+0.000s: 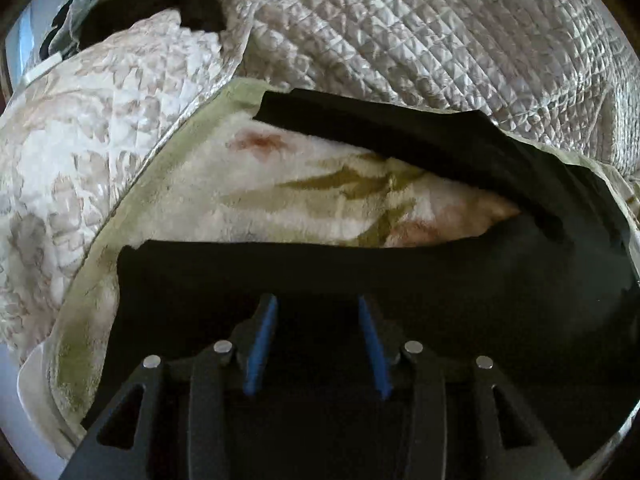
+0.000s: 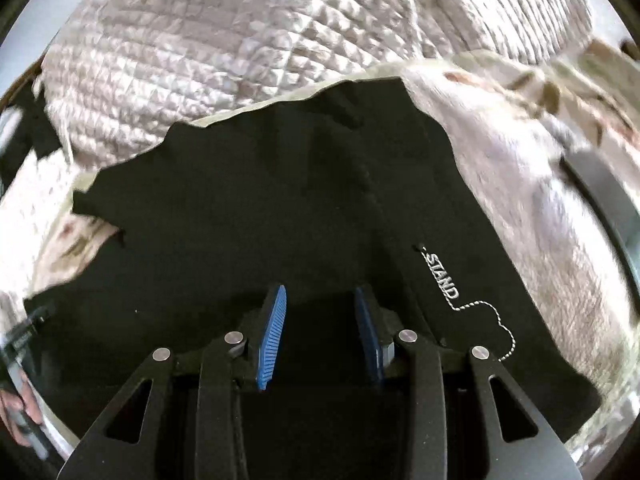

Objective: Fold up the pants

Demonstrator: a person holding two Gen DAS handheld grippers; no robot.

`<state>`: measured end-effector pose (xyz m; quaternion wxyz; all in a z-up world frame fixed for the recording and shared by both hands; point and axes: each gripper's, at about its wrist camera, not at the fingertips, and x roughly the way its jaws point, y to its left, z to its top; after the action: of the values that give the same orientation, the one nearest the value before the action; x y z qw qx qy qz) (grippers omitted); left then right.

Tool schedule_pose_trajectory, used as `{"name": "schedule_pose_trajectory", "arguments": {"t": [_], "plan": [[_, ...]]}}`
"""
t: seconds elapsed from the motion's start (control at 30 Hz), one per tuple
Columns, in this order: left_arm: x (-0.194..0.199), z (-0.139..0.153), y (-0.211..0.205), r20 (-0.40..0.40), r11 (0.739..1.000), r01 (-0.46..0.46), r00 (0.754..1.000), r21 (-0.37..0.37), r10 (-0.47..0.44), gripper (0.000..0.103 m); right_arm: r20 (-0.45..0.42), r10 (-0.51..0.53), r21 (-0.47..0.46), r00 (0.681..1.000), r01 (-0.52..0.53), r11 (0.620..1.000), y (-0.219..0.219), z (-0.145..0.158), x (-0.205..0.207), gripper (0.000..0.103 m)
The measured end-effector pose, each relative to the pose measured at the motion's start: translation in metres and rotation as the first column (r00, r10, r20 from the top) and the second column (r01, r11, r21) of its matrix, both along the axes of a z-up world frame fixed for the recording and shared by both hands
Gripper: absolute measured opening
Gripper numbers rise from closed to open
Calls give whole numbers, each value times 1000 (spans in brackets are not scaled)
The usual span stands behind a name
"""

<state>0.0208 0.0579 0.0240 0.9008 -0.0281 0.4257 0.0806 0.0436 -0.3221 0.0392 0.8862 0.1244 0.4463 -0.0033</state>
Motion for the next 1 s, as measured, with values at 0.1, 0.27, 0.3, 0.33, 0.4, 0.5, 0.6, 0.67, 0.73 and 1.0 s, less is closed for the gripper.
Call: {"name": "schedule_pose_trajectory", "arguments": {"t": [0.1,0.27,0.3,0.33,0.4,0.5,0.6,0.67,0.73,1.0], "plan": [[-3,6,-7,19,999,22,1000,-39,-21,45,47,26,-1,999,-26,1000,5,9,-4,41],[-5,9,-34,39,994,105,994,-44,-103,47,54,142,-5,988,-142,990,30,8,-6,46],[-5,10,-39,43,992,120,992,-43,-118,48,57,165,-11,985,-165,986,35,8,-7,46],[-5,10,-46,46,990,137,990,-43,-135,50,59,183,-15,981,-182,983,39,8,-7,46],[-5,11,-56,48,985,169,985,-44,-167,51,66,216,-29,974,-215,976,47,8,-9,46],[-4,10,-69,47,978,206,978,-39,-205,55,63,241,-49,969,-238,970,54,5,-9,49],[-3,1,-77,14,972,230,973,-38,-230,58,25,246,-56,969,-244,968,56,-3,-5,50],[0,-9,-79,-19,972,231,973,-36,-232,59,-9,252,-73,968,-252,965,59,-9,-3,50],[0,-8,-80,-10,974,224,975,-17,-224,62,4,257,-94,966,-256,962,61,-6,-5,50],[-4,0,-81,21,978,210,978,-14,-210,62,82,264,-100,961,-255,962,61,9,-14,50]]}}
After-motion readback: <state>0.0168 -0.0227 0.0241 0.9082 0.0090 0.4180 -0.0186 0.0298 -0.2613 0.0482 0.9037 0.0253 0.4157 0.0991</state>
